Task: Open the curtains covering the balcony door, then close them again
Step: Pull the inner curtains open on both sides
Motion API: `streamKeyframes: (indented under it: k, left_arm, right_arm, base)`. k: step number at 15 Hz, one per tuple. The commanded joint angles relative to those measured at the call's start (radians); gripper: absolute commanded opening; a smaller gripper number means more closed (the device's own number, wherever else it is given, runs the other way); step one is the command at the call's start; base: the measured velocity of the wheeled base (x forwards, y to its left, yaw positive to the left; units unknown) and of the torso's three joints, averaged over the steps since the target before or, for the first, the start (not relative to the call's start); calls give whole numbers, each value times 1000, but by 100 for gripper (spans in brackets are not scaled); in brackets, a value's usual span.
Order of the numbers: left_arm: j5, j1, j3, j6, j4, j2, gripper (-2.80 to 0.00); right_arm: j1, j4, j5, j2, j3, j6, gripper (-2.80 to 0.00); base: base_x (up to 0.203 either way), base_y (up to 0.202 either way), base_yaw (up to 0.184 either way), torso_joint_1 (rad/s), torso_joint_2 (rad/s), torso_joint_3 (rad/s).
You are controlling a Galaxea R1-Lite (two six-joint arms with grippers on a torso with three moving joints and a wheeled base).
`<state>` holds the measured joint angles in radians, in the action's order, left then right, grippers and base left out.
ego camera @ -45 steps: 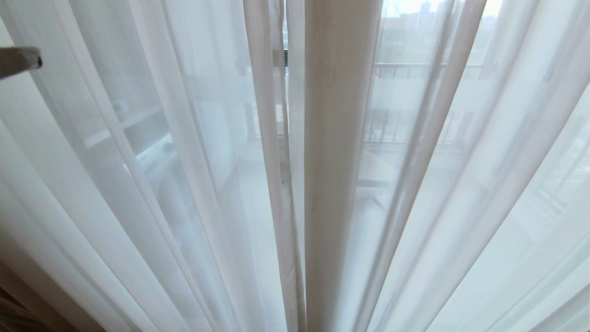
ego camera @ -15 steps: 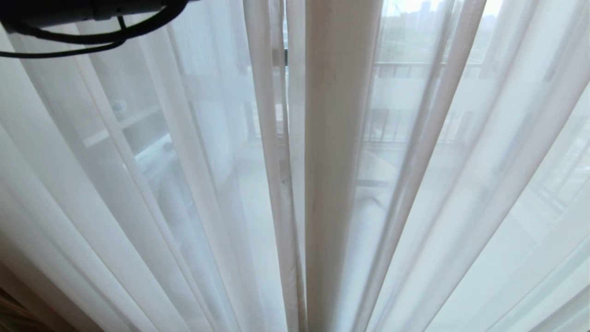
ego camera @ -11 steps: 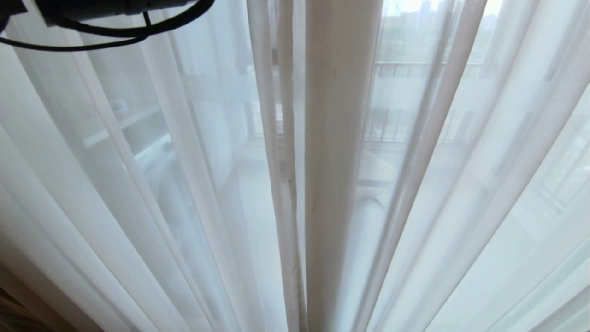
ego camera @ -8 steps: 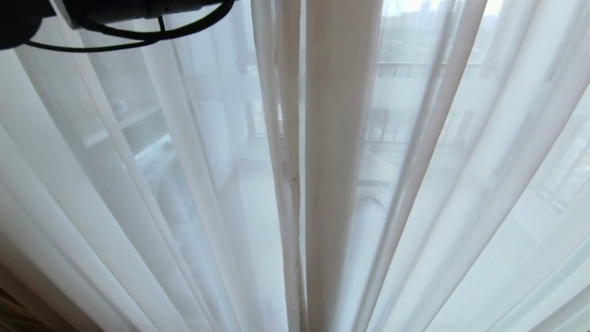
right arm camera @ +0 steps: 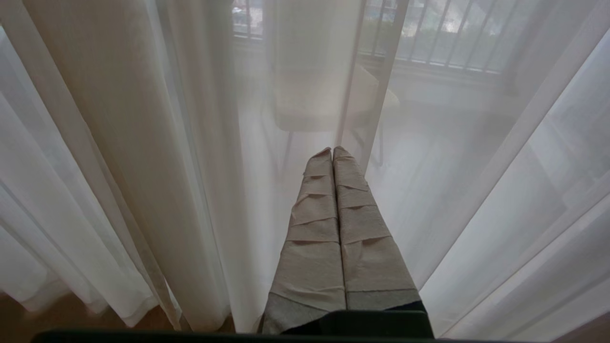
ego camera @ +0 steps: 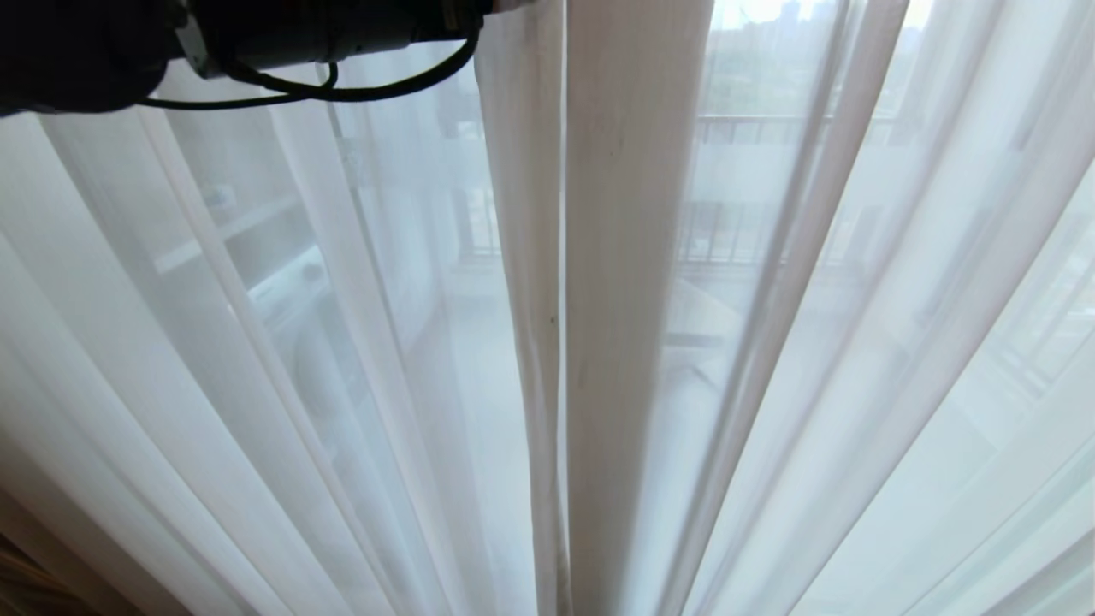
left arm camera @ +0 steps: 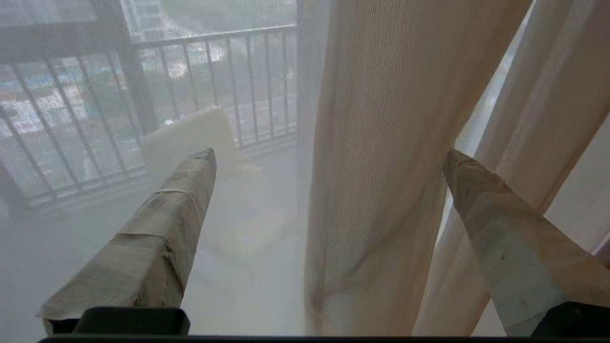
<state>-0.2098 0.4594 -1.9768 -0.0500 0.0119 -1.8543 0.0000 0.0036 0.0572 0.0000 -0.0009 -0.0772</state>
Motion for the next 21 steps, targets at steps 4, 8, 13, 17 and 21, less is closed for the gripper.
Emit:
streamKeyframes:
  k: [4,8,13,17,21]
  left_arm:
    - [10,-2,0,-1,19,-19,-280]
    - [9,-1,-5,-1,31,-25,-280]
    - [10,-24,-5,0,34,-16,-280]
    - [10,-74,-3,-1,34,19,-280]
    - [24,-136,3,-1,33,60,-280]
  right_arm:
    - [0,-1,1,0,1,-1,-280]
    - [0,0,1,0,1,0,-280]
    - [0,-1,1,0,1,-1,-280]
    - [0,-1,1,0,-1,-1,-280]
    - [0,-1,1,0,1,-1,-280]
  base:
    - [0,0,0,0,0,0]
    - [0,0,0,0,0,0]
    - [0,0,0,0,0,0]
    - [0,0,0,0,0,0]
    - [0,0,0,0,0,0]
